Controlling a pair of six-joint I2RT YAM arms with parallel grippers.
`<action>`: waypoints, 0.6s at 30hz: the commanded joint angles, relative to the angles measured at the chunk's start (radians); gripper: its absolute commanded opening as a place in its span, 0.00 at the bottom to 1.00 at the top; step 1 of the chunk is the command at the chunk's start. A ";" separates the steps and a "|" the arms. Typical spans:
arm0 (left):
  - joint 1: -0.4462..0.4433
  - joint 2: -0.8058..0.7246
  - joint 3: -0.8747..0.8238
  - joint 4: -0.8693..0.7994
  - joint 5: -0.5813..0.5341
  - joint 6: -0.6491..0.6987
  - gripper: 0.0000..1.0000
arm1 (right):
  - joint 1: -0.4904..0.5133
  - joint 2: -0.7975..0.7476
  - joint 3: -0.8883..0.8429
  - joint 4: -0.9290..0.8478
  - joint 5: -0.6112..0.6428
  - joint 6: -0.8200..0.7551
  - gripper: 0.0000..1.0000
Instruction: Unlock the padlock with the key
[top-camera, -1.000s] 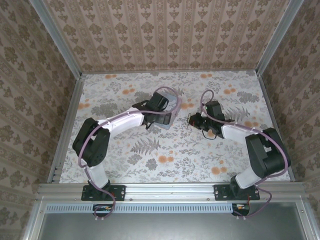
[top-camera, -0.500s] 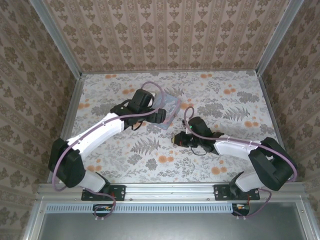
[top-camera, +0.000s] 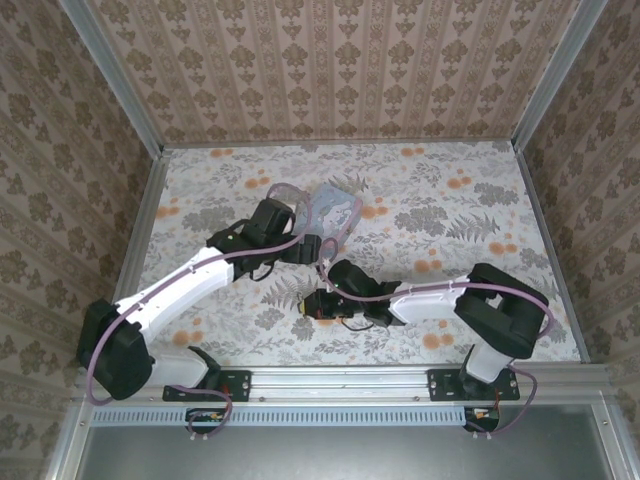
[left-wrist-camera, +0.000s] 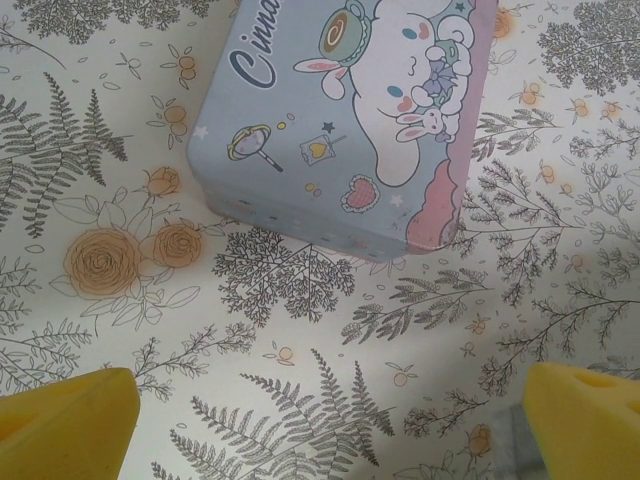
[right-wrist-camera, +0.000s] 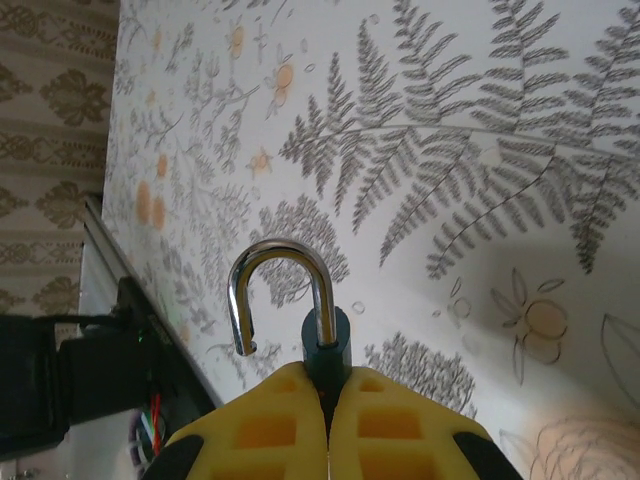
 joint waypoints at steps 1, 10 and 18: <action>-0.011 -0.028 -0.017 0.000 -0.001 -0.025 1.00 | -0.018 0.045 -0.026 0.096 0.025 0.050 0.00; -0.019 -0.040 -0.028 -0.006 -0.007 -0.024 1.00 | -0.065 0.055 -0.116 0.119 0.052 0.056 0.08; -0.018 -0.056 -0.020 -0.020 -0.013 -0.016 1.00 | -0.118 -0.078 -0.145 -0.023 0.079 0.012 0.55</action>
